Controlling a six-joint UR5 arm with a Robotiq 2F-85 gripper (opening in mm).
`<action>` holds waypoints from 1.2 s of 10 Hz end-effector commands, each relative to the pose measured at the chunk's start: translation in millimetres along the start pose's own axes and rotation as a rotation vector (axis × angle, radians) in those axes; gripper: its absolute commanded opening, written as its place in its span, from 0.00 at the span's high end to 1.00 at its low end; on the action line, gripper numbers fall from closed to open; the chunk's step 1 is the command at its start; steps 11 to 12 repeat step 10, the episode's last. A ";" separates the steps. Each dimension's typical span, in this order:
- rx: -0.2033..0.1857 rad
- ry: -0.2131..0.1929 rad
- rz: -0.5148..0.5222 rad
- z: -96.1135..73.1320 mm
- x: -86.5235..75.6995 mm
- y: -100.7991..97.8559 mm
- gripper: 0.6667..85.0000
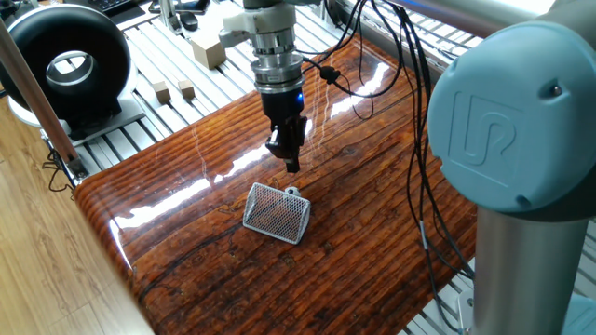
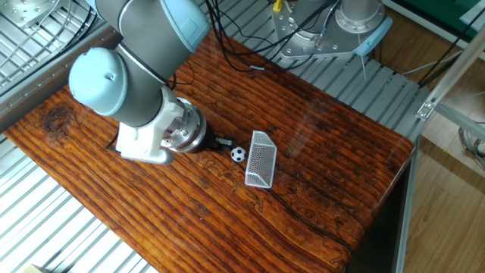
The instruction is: Push the soccer ball into the goal
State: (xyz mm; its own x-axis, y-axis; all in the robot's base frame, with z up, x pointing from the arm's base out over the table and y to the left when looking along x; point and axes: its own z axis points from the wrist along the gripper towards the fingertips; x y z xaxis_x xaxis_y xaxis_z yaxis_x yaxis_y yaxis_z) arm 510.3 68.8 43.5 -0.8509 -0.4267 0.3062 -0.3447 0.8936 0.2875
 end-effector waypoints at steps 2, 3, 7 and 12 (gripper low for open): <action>0.027 -0.109 0.061 -25.4 -24.4 -12.3 1.00; 0.050 -0.163 0.064 -37.9 -36.3 -20.3 1.00; 0.169 -0.354 0.109 -66.5 -79.8 -51.4 1.00; 0.186 -0.435 0.212 -74.8 -96.3 -61.9 1.00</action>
